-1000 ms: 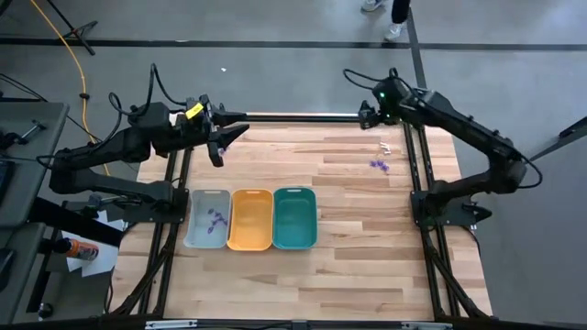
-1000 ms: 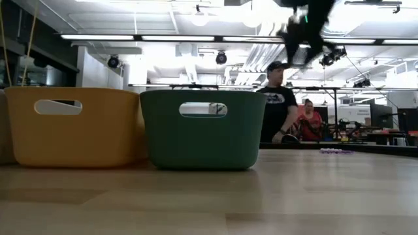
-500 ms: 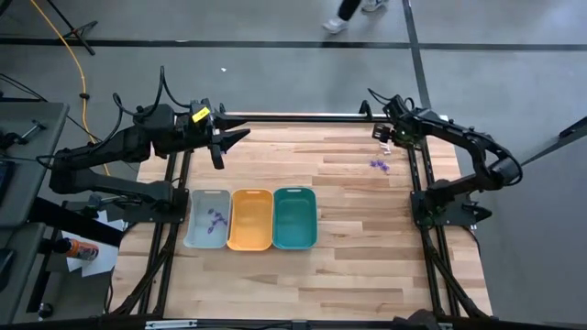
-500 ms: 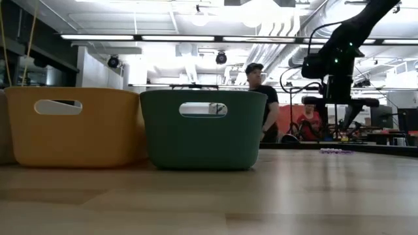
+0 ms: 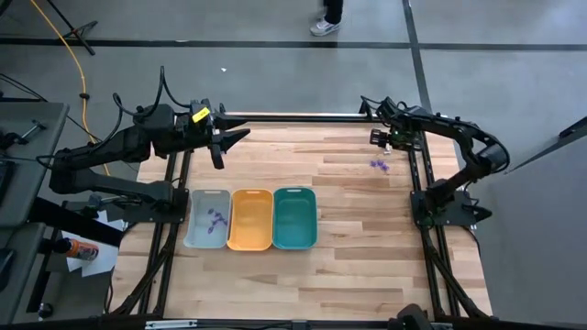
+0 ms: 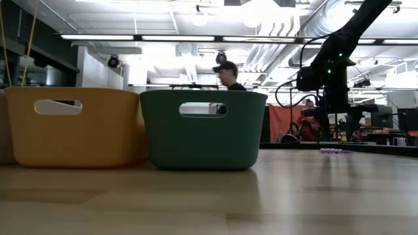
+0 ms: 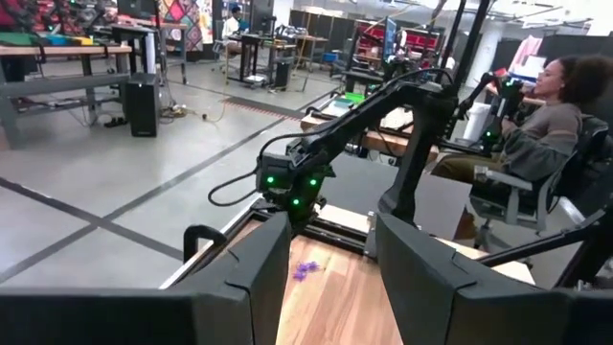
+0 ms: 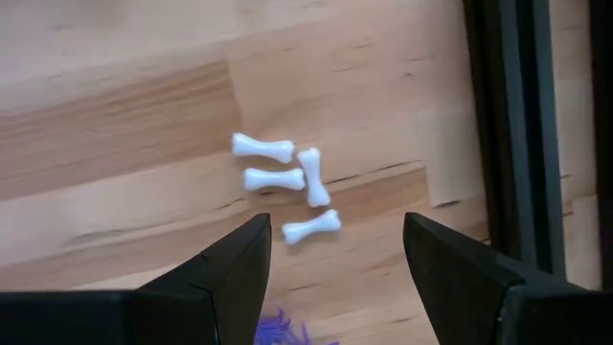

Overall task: Sort Halloween decoration
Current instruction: Put the white bone toy into the green bin

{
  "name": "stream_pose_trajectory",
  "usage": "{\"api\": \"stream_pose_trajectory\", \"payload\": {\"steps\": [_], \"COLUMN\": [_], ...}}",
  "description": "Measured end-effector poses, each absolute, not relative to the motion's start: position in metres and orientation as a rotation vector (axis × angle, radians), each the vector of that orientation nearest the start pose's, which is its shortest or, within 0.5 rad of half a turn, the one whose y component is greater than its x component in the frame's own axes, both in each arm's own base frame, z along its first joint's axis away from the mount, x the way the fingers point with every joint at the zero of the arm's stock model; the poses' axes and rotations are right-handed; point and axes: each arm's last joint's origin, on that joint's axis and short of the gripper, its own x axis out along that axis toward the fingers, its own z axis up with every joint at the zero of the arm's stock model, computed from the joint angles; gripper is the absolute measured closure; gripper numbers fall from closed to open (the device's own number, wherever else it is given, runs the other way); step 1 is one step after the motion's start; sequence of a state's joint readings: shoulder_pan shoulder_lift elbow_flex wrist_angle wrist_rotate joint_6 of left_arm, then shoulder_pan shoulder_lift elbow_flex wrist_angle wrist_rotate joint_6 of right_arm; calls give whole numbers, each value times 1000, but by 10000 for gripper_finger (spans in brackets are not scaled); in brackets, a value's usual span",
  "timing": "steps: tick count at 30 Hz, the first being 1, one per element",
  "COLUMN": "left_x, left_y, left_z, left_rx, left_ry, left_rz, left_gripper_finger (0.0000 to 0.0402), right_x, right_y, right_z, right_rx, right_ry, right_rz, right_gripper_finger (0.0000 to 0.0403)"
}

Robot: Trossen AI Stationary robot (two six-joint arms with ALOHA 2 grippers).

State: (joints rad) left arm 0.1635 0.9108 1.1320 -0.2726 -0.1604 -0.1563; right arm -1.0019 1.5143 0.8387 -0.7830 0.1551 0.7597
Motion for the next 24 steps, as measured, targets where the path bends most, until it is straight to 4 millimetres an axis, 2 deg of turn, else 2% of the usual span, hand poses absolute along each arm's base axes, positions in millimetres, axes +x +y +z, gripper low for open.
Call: {"api": "stream_pose_trajectory", "payload": {"steps": [5,10,16,24], "left_x": [177,177,177,177], "left_y": [34,34,34,34], "left_z": [419,419,419,419], "left_rx": [-181,-190,-209,-233], "left_ry": [22,20,17,13], "left_rz": [328,328,328,328], "left_gripper_finger": [254,254,254,254], "right_x": [132,140,145,146], "right_y": [-206,-204,-204,-205], "right_z": [160,150,142,140], "right_rx": [1151,1128,1075,1072], "right_ry": [1058,1118,1123,1124], "right_rz": [-1477,-1458,-1539,-1547], "right_gripper_finger": [178,224,276,300]}}
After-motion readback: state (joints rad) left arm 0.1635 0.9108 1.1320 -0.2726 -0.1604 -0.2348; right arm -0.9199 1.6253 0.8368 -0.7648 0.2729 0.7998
